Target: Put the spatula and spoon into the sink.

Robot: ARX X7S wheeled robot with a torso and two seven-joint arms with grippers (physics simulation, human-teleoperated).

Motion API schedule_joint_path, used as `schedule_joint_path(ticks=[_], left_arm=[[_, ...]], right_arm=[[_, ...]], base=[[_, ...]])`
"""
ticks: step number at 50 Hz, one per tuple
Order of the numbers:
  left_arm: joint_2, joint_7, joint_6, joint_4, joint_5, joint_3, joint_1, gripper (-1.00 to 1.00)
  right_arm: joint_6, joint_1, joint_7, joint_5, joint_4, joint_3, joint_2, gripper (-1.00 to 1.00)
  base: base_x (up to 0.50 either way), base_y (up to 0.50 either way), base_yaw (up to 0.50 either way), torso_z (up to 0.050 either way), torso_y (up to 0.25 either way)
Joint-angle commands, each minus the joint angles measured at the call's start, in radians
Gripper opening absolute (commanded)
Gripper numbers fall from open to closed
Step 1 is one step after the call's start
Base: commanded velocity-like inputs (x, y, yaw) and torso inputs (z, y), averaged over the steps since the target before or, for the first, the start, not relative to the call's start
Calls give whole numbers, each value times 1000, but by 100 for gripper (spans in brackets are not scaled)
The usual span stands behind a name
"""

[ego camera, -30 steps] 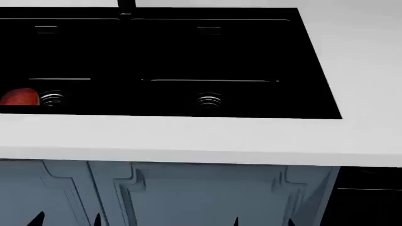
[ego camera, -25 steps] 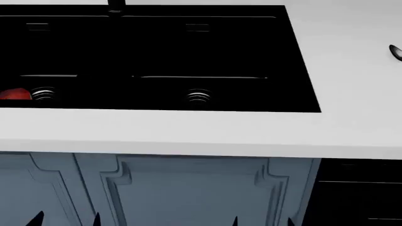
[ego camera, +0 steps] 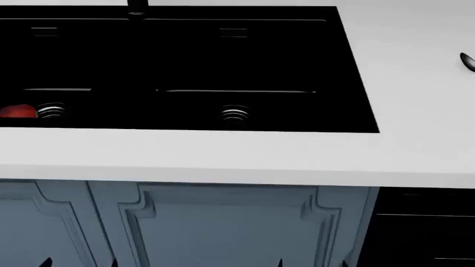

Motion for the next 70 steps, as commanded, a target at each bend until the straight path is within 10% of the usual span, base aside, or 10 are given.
schedule_joint_path(ticks=[1,24,40,56,70], left_arm=[[4,-4,-24,18,17,-3,0,100],[-39,-73,-367,359,21,49,-37,100],[-89,4,-1185,705,-141,-31,-463,100],[-97,5,-1354,650,-171,-107,-746,100],[-176,14,-1518,625,-185,-131,-953,100]], right_arm=[[3,-5,-15,-14,-3,6,-6,100],[142,-33,36,-37,-302,-28,59,100],[918,175,0,179,-878,161,179,100],[1434,548,-3,337,-1022,284,246,100],[1545,820,734,1411,-805,499,504,100]], base=[[0,0,0,0,0],[0,0,0,0,0],[0,0,0,0,0],[0,0,0,0,0],[0,0,0,0,0]])
